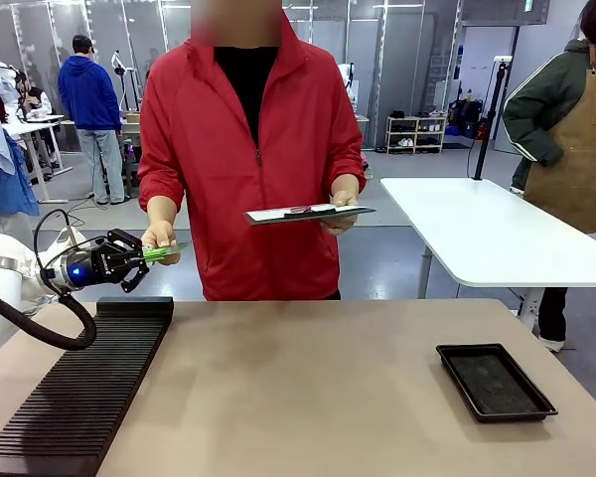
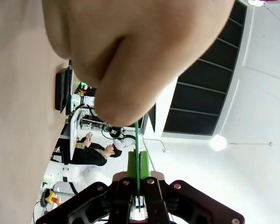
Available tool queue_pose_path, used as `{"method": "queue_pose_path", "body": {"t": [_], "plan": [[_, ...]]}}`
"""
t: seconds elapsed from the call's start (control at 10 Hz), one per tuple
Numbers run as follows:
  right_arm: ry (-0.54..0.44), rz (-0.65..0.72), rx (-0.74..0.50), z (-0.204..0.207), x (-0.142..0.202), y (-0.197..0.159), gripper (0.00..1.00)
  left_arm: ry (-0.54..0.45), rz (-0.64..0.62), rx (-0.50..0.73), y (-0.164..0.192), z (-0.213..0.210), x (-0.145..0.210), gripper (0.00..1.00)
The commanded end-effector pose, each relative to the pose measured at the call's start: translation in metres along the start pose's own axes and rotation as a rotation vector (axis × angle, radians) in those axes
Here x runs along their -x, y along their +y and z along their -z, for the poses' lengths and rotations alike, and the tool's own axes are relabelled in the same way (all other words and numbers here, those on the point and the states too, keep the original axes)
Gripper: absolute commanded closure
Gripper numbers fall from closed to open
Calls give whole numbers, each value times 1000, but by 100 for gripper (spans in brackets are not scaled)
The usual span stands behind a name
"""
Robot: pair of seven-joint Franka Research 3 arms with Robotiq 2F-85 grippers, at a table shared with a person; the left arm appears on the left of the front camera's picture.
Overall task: Inspect the PCB.
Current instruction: Release the Blank PCB you were holding.
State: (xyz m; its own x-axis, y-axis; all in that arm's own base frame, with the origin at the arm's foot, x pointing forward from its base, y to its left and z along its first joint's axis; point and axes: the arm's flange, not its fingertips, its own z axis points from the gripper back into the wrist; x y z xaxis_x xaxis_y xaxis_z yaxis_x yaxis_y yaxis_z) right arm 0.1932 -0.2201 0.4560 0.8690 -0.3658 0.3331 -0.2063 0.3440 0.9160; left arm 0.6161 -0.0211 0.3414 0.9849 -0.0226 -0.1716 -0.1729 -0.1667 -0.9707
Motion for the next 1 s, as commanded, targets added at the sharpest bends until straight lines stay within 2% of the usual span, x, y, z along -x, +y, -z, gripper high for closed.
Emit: {"method": "queue_pose_path", "body": {"t": [0.0, 0.1, 0.2, 0.4, 0.5, 0.6, 0.7, 0.8, 0.9], "plan": [[-6, -21, -9, -2, -1, 0, 0, 2, -14, 7, -3, 1, 1, 97], [-6, -21, -9, -2, -1, 0, 0, 2, -14, 7, -3, 1, 1, 97], [-6, -21, -9, -2, -1, 0, 0, 0, 0, 0, 0, 0, 0, 63], [-6, -21, -9, -2, -1, 0, 0, 14, 8, -22, -7, 2, 0, 69], [-6, -21, -9, -2, -1, 0, 0, 8, 11, -26, -10, 0, 1, 40], [-6, -21, -9, -2, -1, 0, 0, 2, 17, -44, -13, -1, 4, 42], [-6, -21, -9, -2, -1, 0, 0, 0, 24, -63, -16, -3, 8, 14], [-6, -21, -9, -2, -1, 0, 0, -8, 24, -66, -18, -4, 11, 36], [-6, -21, -9, -2, -1, 0, 0, -14, 21, -73, -20, -5, 12, 0]]}}
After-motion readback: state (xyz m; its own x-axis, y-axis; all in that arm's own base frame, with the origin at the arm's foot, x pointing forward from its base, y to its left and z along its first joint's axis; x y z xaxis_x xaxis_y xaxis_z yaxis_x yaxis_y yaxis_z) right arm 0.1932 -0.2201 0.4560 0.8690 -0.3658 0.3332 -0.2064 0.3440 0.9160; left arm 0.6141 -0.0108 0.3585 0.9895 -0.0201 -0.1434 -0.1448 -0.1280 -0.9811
